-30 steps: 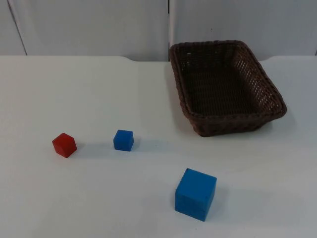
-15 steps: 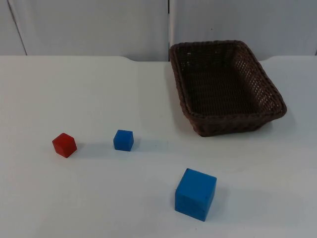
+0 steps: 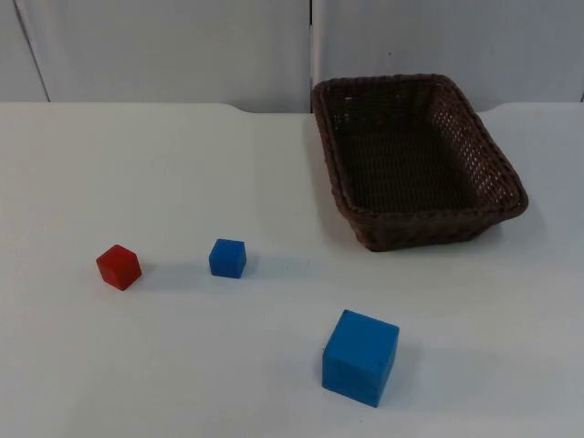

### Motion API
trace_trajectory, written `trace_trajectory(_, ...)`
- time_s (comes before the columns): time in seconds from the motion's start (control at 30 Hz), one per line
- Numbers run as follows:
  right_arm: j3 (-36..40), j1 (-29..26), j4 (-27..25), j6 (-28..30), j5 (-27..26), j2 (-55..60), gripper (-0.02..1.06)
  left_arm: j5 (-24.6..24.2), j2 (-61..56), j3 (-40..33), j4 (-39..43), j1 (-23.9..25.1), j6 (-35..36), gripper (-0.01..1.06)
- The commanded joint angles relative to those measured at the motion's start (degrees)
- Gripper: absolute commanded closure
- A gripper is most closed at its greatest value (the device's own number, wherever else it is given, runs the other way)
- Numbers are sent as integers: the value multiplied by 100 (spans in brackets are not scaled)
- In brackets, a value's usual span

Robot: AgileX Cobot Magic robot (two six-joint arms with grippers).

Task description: Pick up the basket with the left hand and place the largest block into the basket with the right hand.

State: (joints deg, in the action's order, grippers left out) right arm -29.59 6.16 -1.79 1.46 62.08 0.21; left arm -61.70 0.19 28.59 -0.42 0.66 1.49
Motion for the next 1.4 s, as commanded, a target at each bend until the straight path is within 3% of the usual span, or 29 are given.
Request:
trace_trajectory(0.0, 9, -37, -13, 51, -30, -21, -1, 14, -19, -25, 8, -1, 28, 0)
trace_trajectory(0.97, 9, -37, -13, 51, -30, -21, -1, 49, -19, -25, -239, -1, -82, 0)
trace_trajectory(1.37, 9, -37, -13, 51, -30, -21, -1, 602, 566, 791, -360, -1, -278, 0)
